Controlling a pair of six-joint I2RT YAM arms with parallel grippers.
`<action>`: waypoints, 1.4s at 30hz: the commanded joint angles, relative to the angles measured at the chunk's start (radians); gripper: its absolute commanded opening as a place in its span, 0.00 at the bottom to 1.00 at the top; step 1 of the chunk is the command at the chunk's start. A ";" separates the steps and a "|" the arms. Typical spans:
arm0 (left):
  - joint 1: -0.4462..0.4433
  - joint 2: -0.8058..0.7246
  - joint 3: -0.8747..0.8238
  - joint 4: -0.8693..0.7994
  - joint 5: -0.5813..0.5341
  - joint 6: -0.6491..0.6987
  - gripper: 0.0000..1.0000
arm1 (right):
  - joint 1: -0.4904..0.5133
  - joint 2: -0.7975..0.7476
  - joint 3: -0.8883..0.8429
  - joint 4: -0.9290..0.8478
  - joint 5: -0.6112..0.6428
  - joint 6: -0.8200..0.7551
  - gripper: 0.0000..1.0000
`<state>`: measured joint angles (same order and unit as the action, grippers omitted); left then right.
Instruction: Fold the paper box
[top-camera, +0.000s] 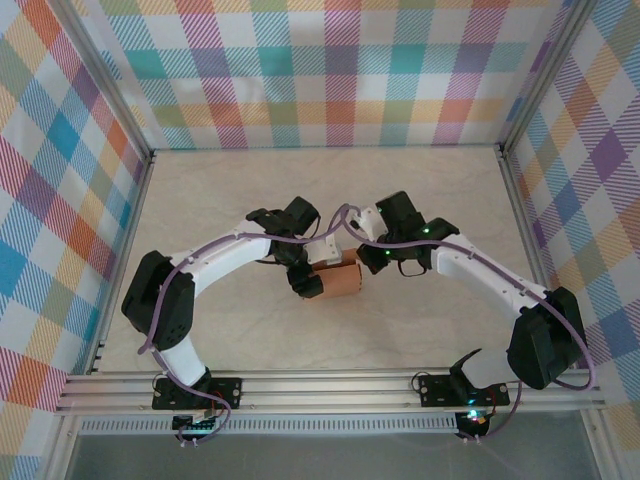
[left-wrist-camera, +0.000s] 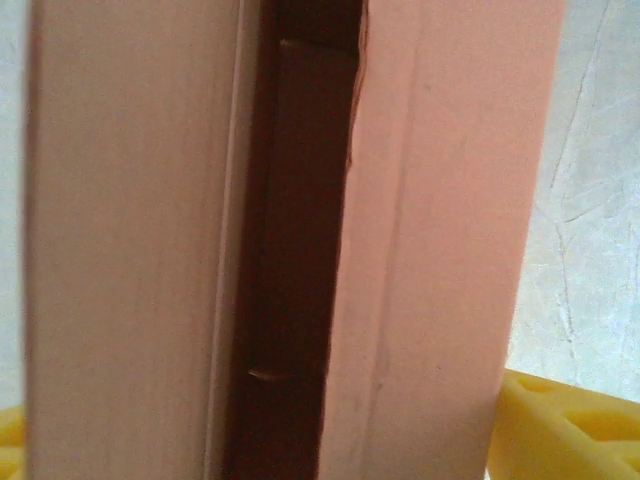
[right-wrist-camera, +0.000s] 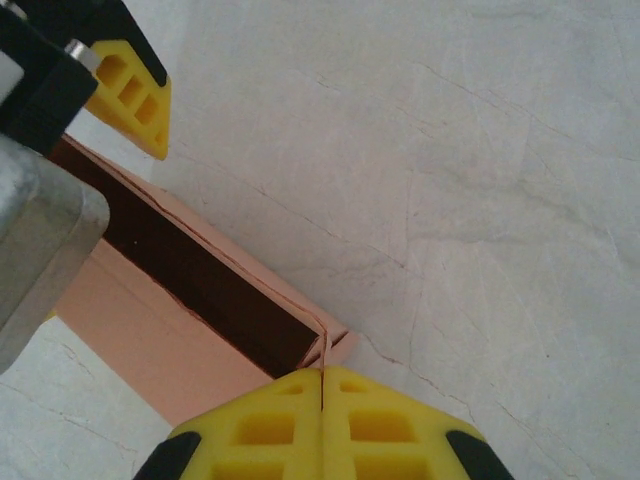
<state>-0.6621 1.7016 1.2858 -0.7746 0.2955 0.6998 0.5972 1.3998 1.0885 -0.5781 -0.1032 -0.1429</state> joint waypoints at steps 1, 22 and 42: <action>0.009 -0.074 -0.014 0.041 0.015 -0.040 0.85 | 0.016 -0.025 -0.005 -0.001 0.058 0.009 0.00; -0.028 -0.050 -0.112 0.133 -0.072 -0.124 0.69 | 0.020 -0.032 -0.015 -0.016 0.069 0.077 0.00; 0.032 0.036 -0.049 0.118 0.059 -0.134 0.29 | 0.017 0.093 0.137 -0.115 0.089 0.163 0.00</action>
<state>-0.6411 1.7050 1.2270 -0.6228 0.3378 0.5617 0.6102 1.4868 1.1988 -0.6773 -0.0204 -0.0071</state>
